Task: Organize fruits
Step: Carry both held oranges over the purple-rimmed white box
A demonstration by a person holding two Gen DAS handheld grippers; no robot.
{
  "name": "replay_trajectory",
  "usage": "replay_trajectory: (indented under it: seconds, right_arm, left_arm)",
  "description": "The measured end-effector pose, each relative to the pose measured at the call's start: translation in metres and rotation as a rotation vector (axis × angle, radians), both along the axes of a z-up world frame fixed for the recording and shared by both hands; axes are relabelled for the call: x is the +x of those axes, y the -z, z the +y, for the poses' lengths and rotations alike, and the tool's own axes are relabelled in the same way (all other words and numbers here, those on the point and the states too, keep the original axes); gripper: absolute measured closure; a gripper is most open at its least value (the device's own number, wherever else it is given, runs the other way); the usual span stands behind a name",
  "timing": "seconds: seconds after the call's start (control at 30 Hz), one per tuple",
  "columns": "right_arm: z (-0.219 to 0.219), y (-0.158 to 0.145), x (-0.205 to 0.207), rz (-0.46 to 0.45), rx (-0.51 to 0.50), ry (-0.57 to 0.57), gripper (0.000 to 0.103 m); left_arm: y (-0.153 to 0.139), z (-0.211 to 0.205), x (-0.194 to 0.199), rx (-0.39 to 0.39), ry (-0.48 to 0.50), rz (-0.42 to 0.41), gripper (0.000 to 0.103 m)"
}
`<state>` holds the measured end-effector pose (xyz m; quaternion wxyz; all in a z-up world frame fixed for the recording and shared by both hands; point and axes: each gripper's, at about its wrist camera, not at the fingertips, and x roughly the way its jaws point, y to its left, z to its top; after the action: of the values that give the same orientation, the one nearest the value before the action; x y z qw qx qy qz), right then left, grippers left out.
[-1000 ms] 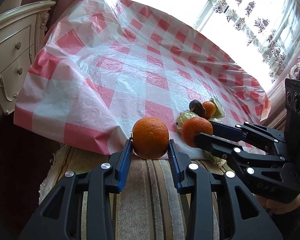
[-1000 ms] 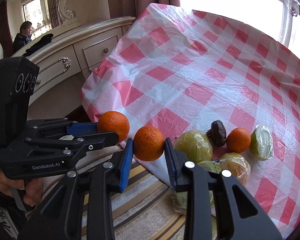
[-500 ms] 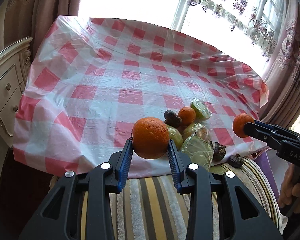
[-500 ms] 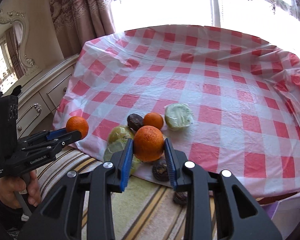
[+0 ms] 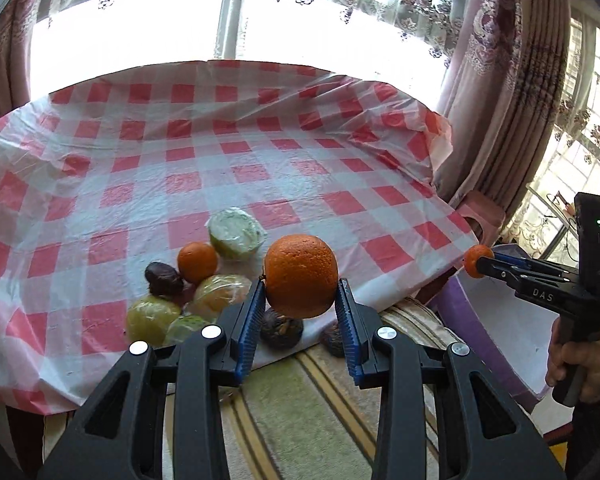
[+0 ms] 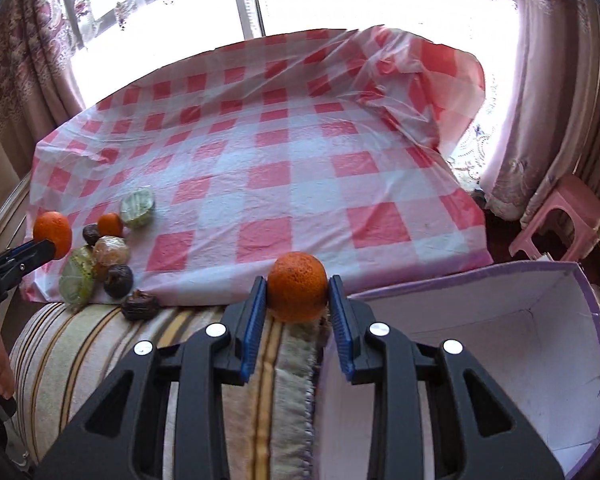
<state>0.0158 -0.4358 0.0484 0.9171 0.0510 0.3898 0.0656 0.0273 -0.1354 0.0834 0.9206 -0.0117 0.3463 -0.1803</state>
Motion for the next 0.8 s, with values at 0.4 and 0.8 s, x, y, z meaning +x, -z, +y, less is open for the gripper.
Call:
replay_trajectory:
  seconds: [0.4, 0.8]
  right_arm:
    - [-0.085, 0.052, 0.002, 0.125, -0.003, 0.216, 0.071]
    - [-0.107, 0.078, 0.027, 0.203, -0.058, 0.305, 0.071]
  left_arm:
    - [0.012, -0.153, 0.009, 0.129, 0.347, 0.009, 0.069]
    - [0.061, -0.269, 0.028, 0.306, 0.584, 0.123, 0.069]
